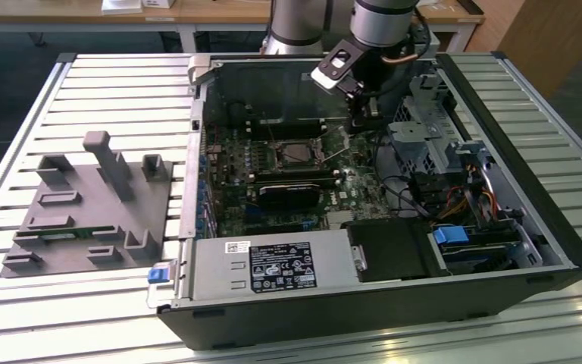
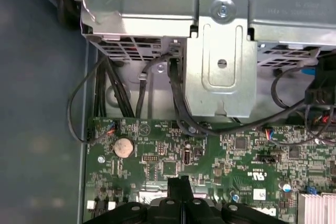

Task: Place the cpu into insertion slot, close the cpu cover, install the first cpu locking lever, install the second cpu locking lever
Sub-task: 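Close the cpu cover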

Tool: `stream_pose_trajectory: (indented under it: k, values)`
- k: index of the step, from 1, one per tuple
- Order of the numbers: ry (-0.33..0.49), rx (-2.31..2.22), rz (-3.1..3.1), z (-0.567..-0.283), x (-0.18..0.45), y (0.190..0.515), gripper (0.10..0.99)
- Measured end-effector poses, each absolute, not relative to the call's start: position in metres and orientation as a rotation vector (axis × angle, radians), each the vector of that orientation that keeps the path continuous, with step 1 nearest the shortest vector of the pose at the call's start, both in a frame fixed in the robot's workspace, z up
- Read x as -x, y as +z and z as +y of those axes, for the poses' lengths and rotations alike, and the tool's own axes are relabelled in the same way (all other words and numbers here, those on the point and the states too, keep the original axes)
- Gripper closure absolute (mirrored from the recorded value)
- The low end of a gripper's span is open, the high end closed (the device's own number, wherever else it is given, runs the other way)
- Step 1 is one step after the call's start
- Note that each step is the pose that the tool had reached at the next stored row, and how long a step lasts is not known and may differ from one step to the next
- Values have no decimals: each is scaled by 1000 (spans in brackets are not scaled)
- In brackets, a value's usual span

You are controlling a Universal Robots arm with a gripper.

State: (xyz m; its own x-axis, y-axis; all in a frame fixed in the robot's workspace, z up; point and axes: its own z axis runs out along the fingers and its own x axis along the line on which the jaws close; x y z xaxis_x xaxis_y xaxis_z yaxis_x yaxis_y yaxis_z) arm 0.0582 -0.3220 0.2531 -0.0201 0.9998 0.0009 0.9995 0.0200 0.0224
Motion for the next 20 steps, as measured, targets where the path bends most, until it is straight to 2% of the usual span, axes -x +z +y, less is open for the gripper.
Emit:
stream_pose_trajectory:
  k: [20]
  values:
    - [6, -2198, 2242, -318, -73, 240, 980]
